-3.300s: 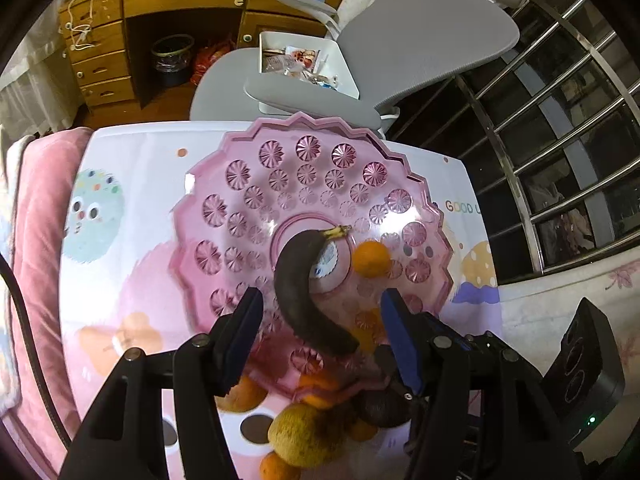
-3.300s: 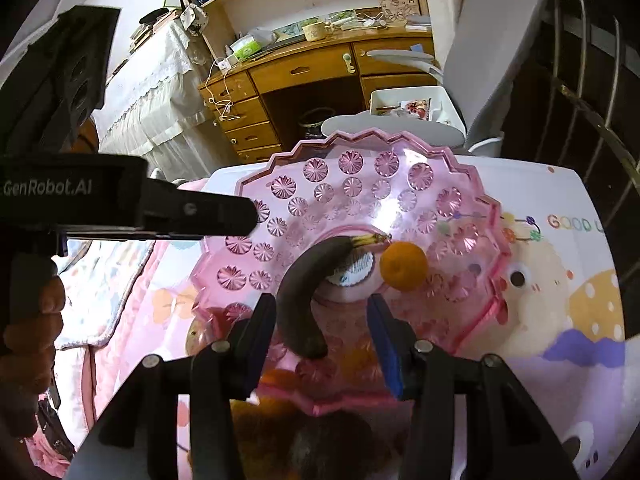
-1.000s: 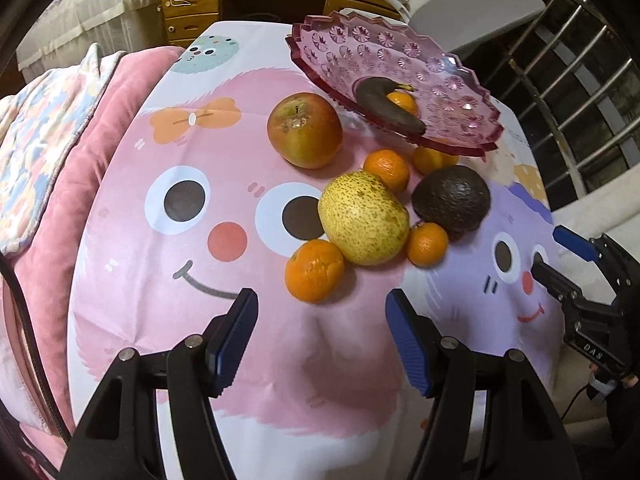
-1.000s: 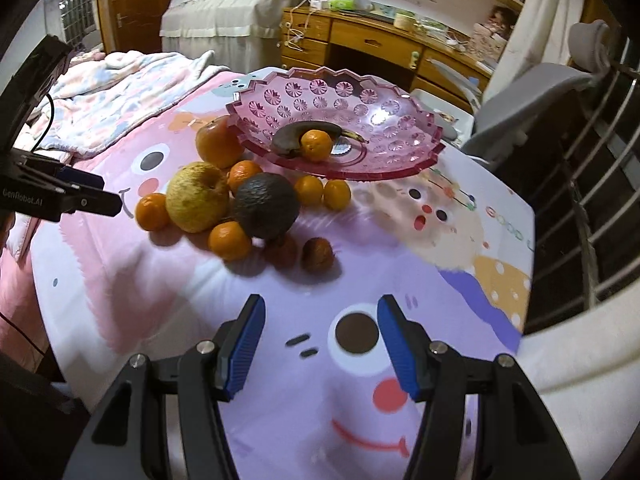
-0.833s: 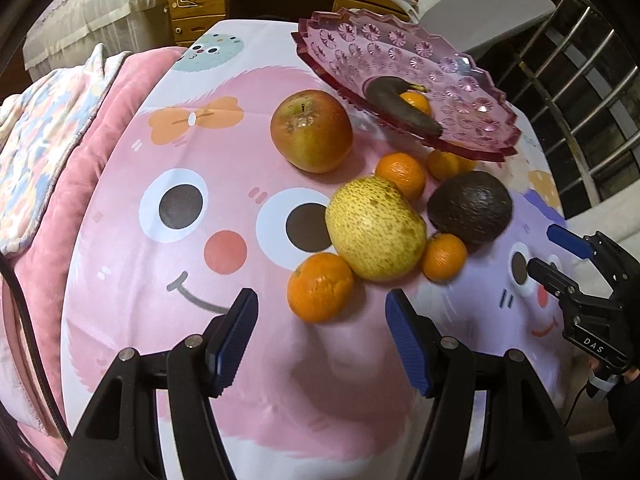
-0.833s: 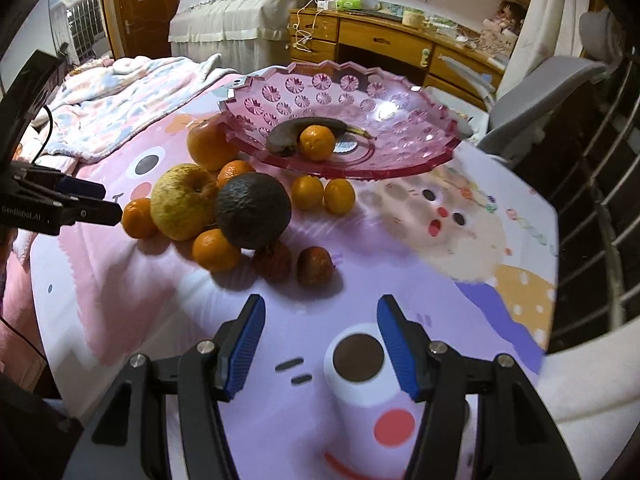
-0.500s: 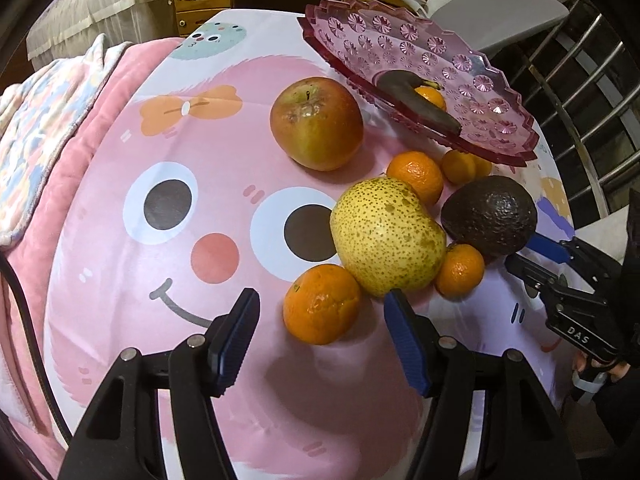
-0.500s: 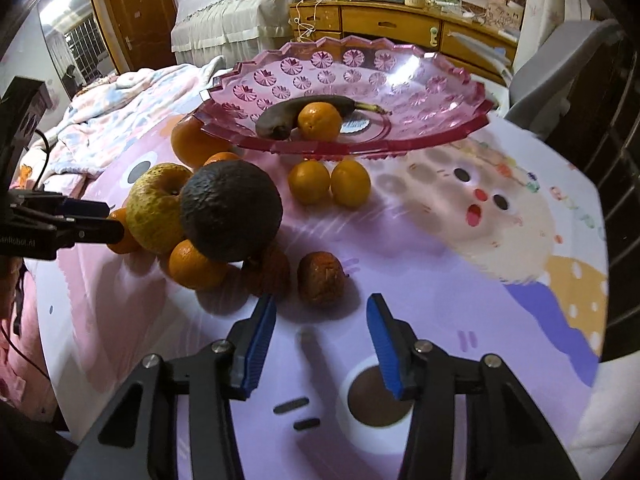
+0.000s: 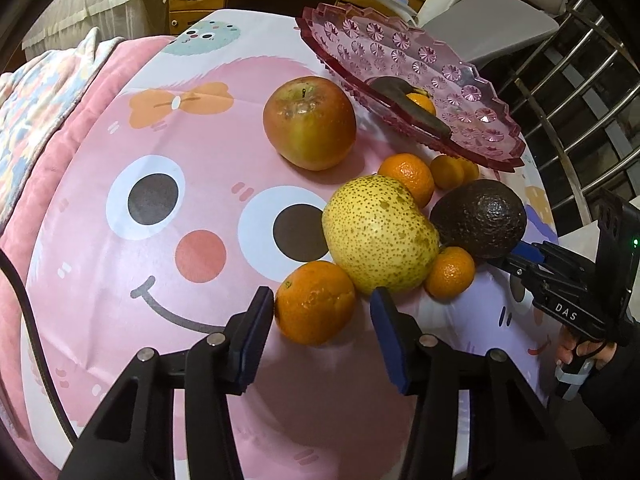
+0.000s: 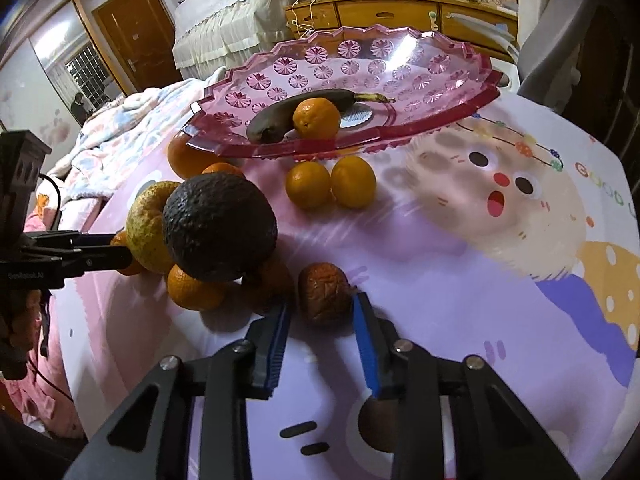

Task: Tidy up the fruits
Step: 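Grasp a tangerine beside the pear with the left tool while the right tool grasps the brown fruit, then carry the tangerine with the left tool while the right tool carries the brown fruit into the bowl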

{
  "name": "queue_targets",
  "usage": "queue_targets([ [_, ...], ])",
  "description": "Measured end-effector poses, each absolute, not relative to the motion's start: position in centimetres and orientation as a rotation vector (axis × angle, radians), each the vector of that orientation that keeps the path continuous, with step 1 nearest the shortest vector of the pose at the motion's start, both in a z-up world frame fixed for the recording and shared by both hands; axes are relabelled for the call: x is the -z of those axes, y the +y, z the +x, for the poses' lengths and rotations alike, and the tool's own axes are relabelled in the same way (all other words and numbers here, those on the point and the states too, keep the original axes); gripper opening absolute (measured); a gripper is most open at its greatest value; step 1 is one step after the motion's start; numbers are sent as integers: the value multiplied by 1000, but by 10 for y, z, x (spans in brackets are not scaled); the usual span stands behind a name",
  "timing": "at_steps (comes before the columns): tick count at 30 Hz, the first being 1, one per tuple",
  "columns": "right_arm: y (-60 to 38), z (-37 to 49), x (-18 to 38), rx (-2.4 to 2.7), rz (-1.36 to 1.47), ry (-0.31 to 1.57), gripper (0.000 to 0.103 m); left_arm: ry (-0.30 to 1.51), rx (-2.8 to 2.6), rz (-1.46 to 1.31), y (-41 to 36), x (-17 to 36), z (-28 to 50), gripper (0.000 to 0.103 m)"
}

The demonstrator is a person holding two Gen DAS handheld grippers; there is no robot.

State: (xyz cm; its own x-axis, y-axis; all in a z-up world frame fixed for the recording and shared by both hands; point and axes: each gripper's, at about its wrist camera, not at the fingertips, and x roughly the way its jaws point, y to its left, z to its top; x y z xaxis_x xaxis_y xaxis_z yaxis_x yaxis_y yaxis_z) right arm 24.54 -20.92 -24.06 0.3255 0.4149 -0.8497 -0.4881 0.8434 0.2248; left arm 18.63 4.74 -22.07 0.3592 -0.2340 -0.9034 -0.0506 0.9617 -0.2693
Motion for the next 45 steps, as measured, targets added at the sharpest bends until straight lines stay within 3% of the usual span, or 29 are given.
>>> queue_targets([
  [1,-210,246,241,-593,-71,1090,28,1200,115,-261,49,221,186,40],
  [20,-216,248,228,-549,-21,1106,23,1194,123,-277,59,211,174,36],
  [45,-213,263,134,-449,50,953,24,993,288,-175,44,86,230,36],
])
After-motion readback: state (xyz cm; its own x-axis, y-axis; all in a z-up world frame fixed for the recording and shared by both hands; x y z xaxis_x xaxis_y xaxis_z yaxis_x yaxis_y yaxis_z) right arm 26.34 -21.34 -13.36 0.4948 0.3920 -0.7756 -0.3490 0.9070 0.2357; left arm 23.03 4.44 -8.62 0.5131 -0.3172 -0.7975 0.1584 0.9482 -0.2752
